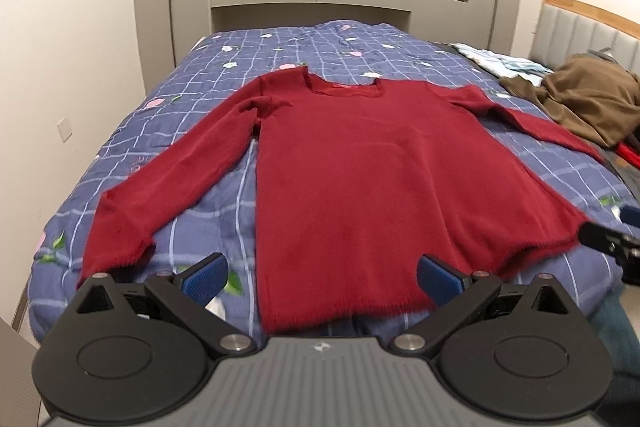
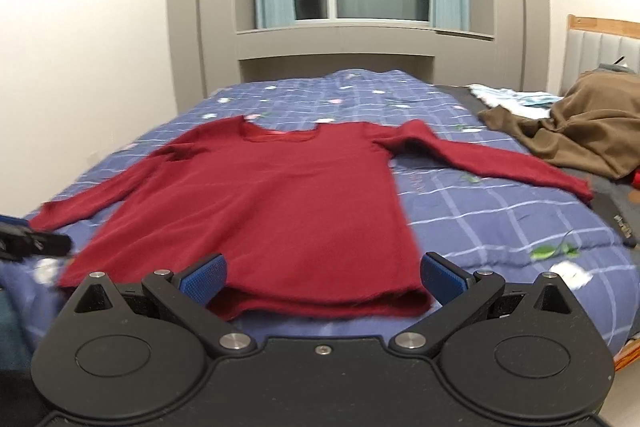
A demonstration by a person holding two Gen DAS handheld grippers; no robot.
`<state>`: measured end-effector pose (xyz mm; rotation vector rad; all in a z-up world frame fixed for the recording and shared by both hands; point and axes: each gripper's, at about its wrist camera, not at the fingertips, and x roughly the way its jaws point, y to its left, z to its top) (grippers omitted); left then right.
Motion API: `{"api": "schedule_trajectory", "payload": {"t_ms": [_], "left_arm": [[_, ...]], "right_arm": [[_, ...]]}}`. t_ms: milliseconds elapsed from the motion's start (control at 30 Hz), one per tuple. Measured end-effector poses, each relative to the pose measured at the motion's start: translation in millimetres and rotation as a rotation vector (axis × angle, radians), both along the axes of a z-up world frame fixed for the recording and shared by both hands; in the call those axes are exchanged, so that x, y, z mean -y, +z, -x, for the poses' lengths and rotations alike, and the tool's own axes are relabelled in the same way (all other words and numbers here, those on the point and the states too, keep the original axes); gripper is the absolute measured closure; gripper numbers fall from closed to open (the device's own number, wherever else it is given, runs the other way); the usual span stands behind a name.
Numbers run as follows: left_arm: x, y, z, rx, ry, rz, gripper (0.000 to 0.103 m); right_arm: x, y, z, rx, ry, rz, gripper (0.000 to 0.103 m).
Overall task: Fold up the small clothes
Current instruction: 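Grasp the cuff of a red shirt sleeve with the right tool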
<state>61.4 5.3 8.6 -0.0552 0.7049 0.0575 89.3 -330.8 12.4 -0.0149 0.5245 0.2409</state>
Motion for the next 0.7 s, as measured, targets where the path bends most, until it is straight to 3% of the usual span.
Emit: {"api": "schedule_trajectory", "payload": {"t_ms": [367, 467, 700], "left_arm": [[26.2, 14.5, -115.4, -0.027, -0.011, 0.004, 0.0], [43.5, 11.2, -151.1, -0.027, -0.029, 0.014, 0.0], [92.9, -7.0, -229.2, -0.052, -0.081, 0.023, 0.0]], "right_arm": [[76.3, -5.4, -105.2, -0.047, -0.219, -0.008, 0.0], [106.9, -5.8, -142.6, -0.065, -0.305, 0.004, 0.0], [183.5, -12.1, -220.8, -0.12, -0.485, -0.08, 0.0]]}}
